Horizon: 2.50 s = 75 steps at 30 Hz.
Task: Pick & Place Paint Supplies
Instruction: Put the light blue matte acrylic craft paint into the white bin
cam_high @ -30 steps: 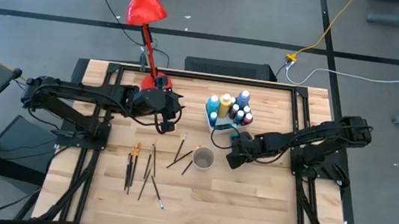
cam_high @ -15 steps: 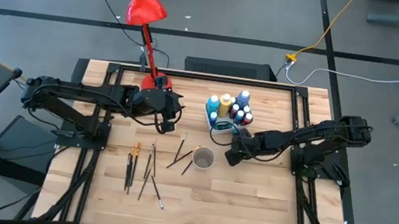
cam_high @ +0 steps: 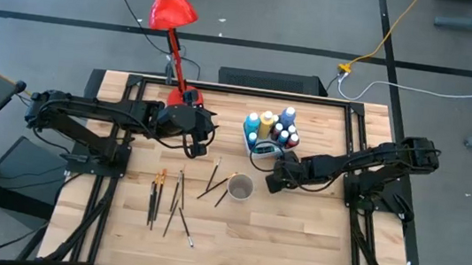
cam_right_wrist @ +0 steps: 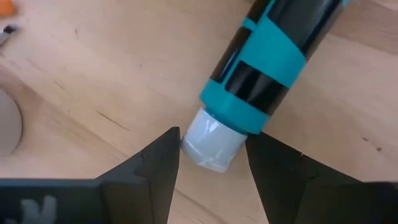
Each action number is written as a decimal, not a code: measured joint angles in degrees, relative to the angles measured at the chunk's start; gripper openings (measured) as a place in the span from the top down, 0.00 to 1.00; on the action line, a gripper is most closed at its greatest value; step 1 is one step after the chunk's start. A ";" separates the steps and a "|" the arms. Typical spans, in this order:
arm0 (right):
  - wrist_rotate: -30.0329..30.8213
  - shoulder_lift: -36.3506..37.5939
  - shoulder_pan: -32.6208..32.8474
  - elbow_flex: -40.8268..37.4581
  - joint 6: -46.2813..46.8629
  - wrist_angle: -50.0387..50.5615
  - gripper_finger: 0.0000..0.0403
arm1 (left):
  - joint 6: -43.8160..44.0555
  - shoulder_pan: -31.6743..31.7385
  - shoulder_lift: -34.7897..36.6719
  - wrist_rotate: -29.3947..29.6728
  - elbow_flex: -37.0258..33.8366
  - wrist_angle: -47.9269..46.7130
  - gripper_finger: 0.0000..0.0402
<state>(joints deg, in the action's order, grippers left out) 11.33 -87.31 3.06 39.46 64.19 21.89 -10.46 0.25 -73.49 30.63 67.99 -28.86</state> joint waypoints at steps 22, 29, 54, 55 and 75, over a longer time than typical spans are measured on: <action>1.97 0.17 -0.01 0.12 -2.56 9.53 0.71 | 0.00 -0.01 0.00 -0.02 0.00 0.00 0.58; -3.64 1.96 0.29 7.81 -11.96 22.65 0.67 | 0.00 -0.01 0.00 -0.02 0.00 0.00 0.58; 38.13 2.14 -0.31 30.92 -107.79 35.16 0.70 | 0.22 0.00 0.00 -0.04 0.00 0.00 0.58; 37.81 2.14 -0.27 30.08 -111.31 32.78 0.70 | 0.22 0.00 0.00 -0.04 0.00 0.02 0.58; 52.18 2.10 3.05 3.88 -162.52 -10.85 0.69 | 0.37 -0.02 0.00 -0.04 0.02 0.02 0.58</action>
<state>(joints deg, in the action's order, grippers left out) 63.51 -85.21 6.11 43.34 -98.32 11.04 -10.09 0.23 -73.49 30.59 68.01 -28.84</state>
